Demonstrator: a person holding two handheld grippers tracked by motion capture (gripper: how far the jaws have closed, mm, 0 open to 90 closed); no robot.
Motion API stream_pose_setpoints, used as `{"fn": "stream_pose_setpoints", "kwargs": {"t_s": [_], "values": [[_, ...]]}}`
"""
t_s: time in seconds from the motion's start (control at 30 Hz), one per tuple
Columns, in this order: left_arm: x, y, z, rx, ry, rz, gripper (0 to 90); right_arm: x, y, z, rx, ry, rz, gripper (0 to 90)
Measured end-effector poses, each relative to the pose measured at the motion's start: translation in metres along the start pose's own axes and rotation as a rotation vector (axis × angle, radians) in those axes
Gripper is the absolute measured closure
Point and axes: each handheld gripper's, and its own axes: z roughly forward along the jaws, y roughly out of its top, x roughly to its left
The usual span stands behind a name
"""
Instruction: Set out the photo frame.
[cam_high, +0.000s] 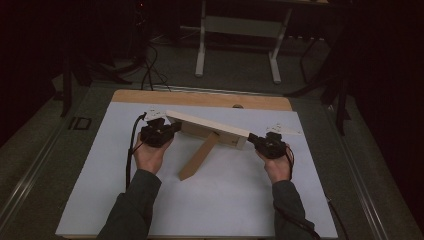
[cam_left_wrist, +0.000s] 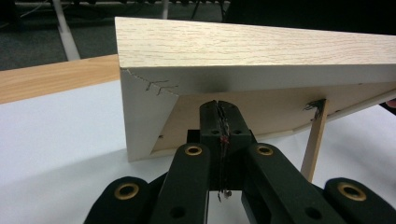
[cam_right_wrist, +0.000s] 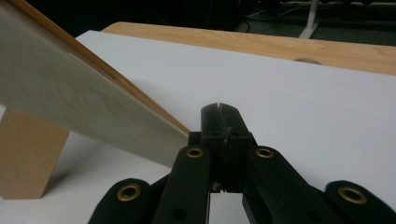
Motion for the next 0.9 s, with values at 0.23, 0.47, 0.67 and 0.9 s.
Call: {"fn": "stream_pose_setpoints", "kwargs": {"t_s": [0.23, 0.47, 0.67, 0.9], "values": [[0.001, 0.001, 0.002, 0.003, -0.001, -0.005, 90.0, 0.001, 0.006, 0.003, -0.006, 0.024, -0.018, 89.8], [-0.001, 0.003, 0.004, 0.013, -0.001, 0.003, 90.0, 0.003, 0.008, 0.007, -0.008, 0.046, -0.015, 89.7], [-0.002, 0.005, 0.006, 0.013, -0.001, -0.003, 90.0, 0.002, 0.012, 0.009, -0.002, 0.048, -0.020, 89.7], [-0.006, 0.006, 0.009, 0.018, -0.003, 0.012, 90.0, 0.002, 0.013, 0.011, -0.001, 0.060, -0.015, 89.7]]}}
